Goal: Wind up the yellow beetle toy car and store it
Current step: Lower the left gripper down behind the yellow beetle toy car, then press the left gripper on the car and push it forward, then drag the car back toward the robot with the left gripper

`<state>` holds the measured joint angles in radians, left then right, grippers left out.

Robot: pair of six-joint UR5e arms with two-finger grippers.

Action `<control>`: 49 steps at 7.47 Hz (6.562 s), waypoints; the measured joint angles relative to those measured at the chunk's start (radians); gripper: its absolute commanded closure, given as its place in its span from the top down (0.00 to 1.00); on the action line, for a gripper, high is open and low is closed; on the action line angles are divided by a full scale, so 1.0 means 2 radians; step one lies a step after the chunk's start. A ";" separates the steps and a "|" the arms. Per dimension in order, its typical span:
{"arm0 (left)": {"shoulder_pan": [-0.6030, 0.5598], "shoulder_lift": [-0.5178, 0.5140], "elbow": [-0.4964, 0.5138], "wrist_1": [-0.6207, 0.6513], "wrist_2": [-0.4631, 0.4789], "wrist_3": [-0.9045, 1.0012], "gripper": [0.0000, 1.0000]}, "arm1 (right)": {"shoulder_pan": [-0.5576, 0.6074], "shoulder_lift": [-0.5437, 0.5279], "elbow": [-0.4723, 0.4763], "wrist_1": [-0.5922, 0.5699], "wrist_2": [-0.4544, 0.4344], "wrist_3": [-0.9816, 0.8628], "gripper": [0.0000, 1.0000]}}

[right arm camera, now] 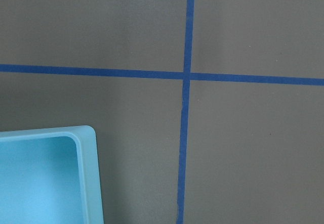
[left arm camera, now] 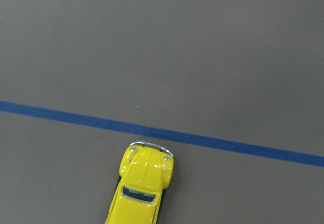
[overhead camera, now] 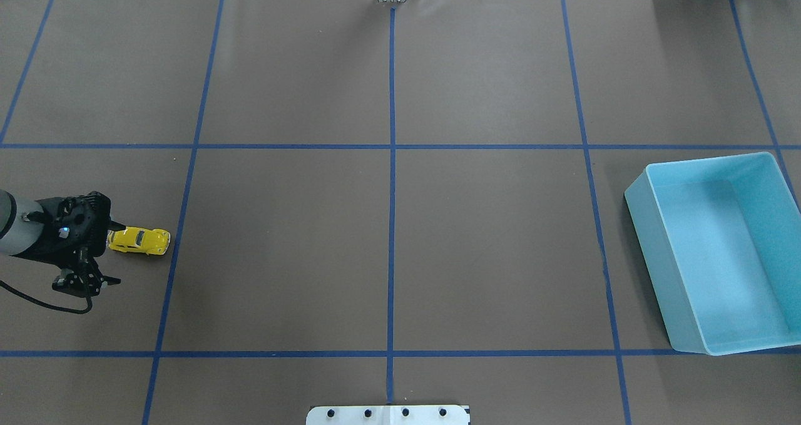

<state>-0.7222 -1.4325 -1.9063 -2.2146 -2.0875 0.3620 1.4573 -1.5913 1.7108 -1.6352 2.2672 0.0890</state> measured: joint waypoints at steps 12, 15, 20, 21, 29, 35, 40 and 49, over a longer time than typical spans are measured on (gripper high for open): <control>0.001 -0.035 0.067 -0.013 0.036 0.090 0.71 | 0.000 -0.003 0.000 0.000 -0.001 0.001 1.00; 0.001 -0.045 0.077 -0.015 0.037 0.091 0.52 | 0.000 -0.004 0.001 0.000 -0.001 0.001 1.00; -0.006 -0.043 0.075 -0.079 0.034 0.075 0.13 | 0.000 -0.005 0.000 0.000 -0.001 0.001 1.00; -0.006 -0.041 0.076 -0.110 0.033 0.042 0.09 | 0.000 -0.005 0.000 0.000 -0.001 0.001 1.00; 0.010 -0.043 0.102 -0.176 -0.013 -0.012 0.10 | 0.000 -0.006 0.001 0.000 -0.001 0.000 1.00; 0.005 -0.038 0.115 -0.184 -0.019 -0.005 0.10 | 0.000 -0.006 0.001 0.000 -0.001 0.000 1.00; -0.025 -0.021 0.126 -0.183 -0.041 0.042 0.10 | 0.000 -0.006 0.001 0.000 -0.001 0.001 1.00; -0.061 -0.017 0.160 -0.184 -0.083 0.074 0.10 | 0.000 -0.005 0.001 0.000 -0.001 0.001 1.00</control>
<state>-0.8437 -1.4655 -1.5873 -2.5816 -2.2529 0.5105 1.4573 -1.6017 1.7119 -1.6352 2.2657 0.0905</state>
